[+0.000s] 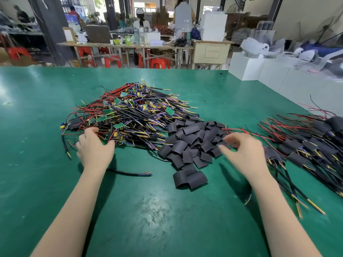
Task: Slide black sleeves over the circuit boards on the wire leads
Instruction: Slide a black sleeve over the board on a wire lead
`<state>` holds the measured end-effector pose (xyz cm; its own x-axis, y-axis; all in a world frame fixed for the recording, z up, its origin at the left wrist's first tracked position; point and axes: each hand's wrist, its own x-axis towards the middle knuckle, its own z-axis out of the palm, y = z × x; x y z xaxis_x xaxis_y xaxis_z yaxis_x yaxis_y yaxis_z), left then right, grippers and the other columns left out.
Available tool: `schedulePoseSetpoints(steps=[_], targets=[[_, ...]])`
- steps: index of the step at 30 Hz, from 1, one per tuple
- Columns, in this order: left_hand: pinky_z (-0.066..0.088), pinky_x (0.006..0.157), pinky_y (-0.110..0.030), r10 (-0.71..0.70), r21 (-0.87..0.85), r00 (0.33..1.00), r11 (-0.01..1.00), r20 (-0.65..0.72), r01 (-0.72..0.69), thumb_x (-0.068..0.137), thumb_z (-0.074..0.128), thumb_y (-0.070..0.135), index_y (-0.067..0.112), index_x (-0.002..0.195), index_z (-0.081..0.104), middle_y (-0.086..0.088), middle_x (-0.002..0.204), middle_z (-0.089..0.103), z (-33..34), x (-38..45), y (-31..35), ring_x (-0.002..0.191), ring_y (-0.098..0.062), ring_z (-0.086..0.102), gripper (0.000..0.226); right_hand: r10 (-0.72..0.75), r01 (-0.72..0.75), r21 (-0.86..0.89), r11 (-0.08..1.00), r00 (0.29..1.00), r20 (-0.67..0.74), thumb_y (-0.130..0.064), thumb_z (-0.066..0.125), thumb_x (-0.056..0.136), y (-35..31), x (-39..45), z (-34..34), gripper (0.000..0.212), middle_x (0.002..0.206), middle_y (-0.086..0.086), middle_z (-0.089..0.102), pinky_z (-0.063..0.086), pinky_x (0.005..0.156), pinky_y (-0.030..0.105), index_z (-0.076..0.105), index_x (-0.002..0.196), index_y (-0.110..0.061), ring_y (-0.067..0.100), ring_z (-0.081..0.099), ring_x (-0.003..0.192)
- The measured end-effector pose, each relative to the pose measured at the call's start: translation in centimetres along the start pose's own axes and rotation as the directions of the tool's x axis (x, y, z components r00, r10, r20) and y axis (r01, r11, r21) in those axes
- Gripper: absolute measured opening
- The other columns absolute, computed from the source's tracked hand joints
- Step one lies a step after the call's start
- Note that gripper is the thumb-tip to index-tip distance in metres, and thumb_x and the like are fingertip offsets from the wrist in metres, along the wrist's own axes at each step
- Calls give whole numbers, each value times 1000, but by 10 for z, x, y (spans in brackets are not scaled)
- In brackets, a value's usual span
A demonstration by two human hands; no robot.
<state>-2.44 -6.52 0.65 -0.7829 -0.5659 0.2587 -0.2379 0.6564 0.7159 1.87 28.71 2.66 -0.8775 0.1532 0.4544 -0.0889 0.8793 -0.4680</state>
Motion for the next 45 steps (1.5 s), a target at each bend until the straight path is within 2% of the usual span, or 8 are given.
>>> schedulePoseSetpoints(steps=[7,13,21,25,29,32,41,45], targets=[[46,93,-43,52,-54,994,997,95,-47,85,66,14,11,116,55,-7,98,71,9,-2,-6,99,-32,62,33,-215,235,-27,972,922,321,-25,75,79,-7,-7,18,30,103,2,65,41,88,30,71,108,-18,22,54,99],[47,83,-35,145,-156,989,978,33,-138,84,68,9,9,109,61,3,78,64,5,-5,1,84,-27,63,26,-207,215,19,976,911,357,-22,78,75,-9,-7,15,19,90,-2,68,46,81,32,70,92,-18,18,60,83],[54,89,-43,2,-331,991,942,136,44,84,57,1,11,86,65,-4,68,70,-1,-4,5,68,-22,67,13,-207,207,39,978,906,369,-24,76,74,-11,-8,17,20,82,-4,63,48,77,38,58,81,-22,19,57,81],[47,80,-43,183,91,972,981,-146,-171,85,64,17,13,104,65,-14,98,68,-2,-8,5,100,-37,58,19,-196,191,47,980,937,290,-30,75,72,-13,-10,15,26,82,-9,61,49,73,36,55,88,-24,16,56,78],[40,95,-48,508,130,859,849,71,-513,89,64,11,6,130,55,-15,128,59,5,-4,4,119,-36,45,43,-222,210,73,975,945,240,-26,75,72,-16,-10,12,31,90,-10,64,50,78,35,63,101,-23,14,58,81],[37,99,-46,572,189,804,782,161,-594,90,64,14,3,127,57,-16,127,58,12,-4,2,120,-37,43,39,-221,207,85,975,951,215,-21,76,74,-18,-9,12,35,98,-2,68,49,83,33,68,108,-16,17,62,87],[42,85,-40,463,37,883,884,73,-466,91,65,14,2,108,64,-14,104,63,24,-7,7,101,-32,53,21,-274,269,50,962,948,164,-27,77,78,-22,-12,10,31,100,-6,66,49,81,38,68,108,-24,18,59,98],[51,80,-30,237,-393,961,904,140,-166,87,70,11,14,93,72,-3,88,70,18,-6,14,77,-15,62,8,-284,264,221,939,957,59,-14,78,77,-24,-10,9,29,97,-3,68,48,84,28,68,104,-18,14,64,88]])
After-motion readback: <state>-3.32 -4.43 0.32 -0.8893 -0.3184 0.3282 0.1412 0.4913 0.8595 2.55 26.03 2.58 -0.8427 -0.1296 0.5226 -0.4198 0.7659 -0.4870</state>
